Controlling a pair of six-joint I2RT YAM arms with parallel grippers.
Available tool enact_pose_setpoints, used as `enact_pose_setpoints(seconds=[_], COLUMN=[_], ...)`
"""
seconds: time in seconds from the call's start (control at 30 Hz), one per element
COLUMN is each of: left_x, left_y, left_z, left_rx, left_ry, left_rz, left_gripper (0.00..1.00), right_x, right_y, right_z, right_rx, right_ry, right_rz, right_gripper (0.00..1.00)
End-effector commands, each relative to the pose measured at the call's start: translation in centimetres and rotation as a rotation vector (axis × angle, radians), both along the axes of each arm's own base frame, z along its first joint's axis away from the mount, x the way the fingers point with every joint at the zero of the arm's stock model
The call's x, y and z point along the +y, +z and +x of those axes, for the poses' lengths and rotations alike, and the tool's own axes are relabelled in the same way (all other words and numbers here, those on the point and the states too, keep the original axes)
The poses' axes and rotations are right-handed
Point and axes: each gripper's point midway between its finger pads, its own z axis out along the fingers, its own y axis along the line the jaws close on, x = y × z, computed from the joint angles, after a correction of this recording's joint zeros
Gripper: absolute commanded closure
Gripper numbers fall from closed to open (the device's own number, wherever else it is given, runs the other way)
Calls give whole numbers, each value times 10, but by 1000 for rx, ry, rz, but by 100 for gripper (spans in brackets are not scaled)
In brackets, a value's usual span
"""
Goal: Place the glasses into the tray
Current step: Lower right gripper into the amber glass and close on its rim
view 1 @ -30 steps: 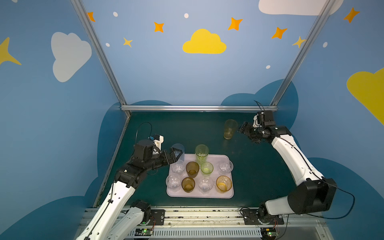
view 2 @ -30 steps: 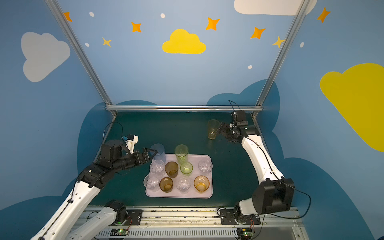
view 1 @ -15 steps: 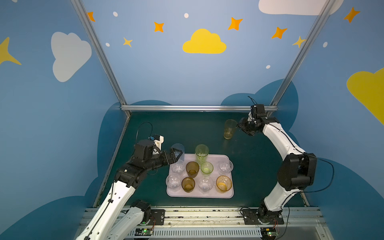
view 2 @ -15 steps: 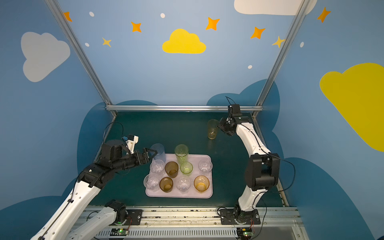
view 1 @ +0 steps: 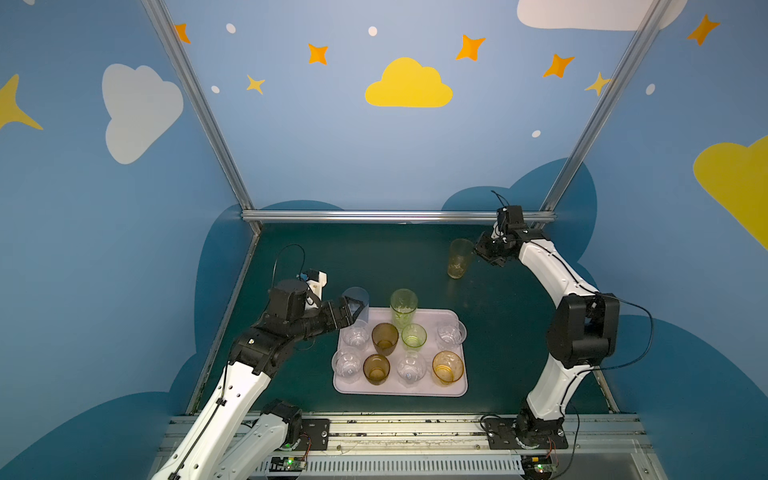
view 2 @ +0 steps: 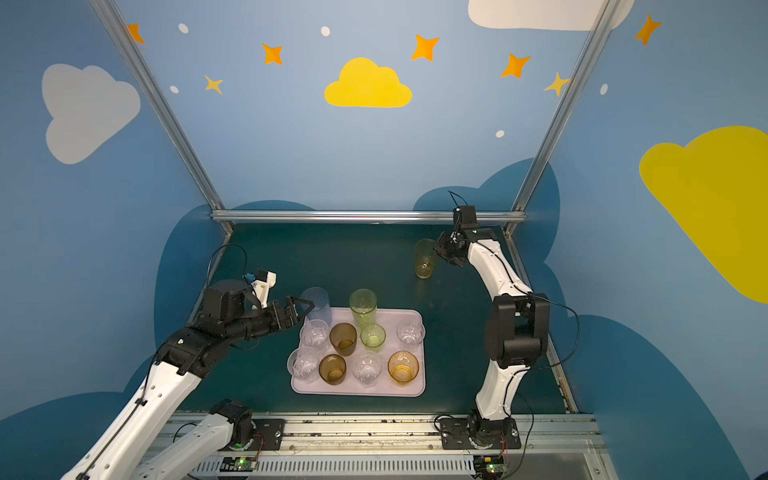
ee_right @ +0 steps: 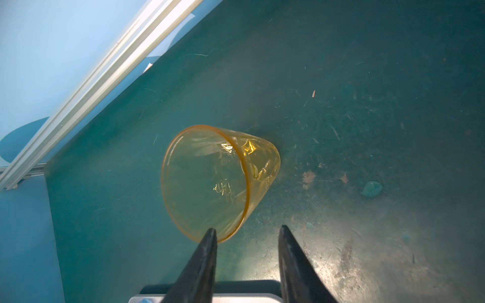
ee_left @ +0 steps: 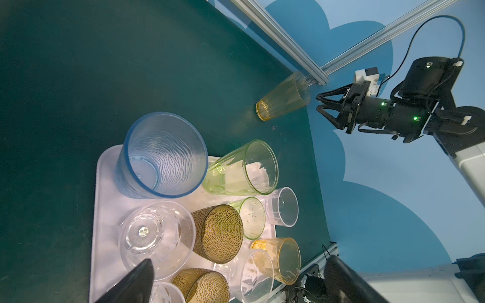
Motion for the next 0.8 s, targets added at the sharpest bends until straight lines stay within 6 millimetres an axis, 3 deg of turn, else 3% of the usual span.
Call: enact_pose_setpoints(seconds=[0.0, 0.33, 0.77], left_x=[1, 1, 3], left_y=[9, 6, 3], left_z=[2, 4, 4], left_rx=[-29, -21, -18], left_ry=[1, 3, 11], left_rz=[13, 20, 28], left_gripper=[0, 0, 0], right_x=[2, 8, 2], right_y=[4, -14, -23], right_z=[10, 18, 10], right_rx=[-33, -13, 32], right_ry=[17, 35, 20], right_rz=[6, 28, -7], right_gripper=[62, 78, 97])
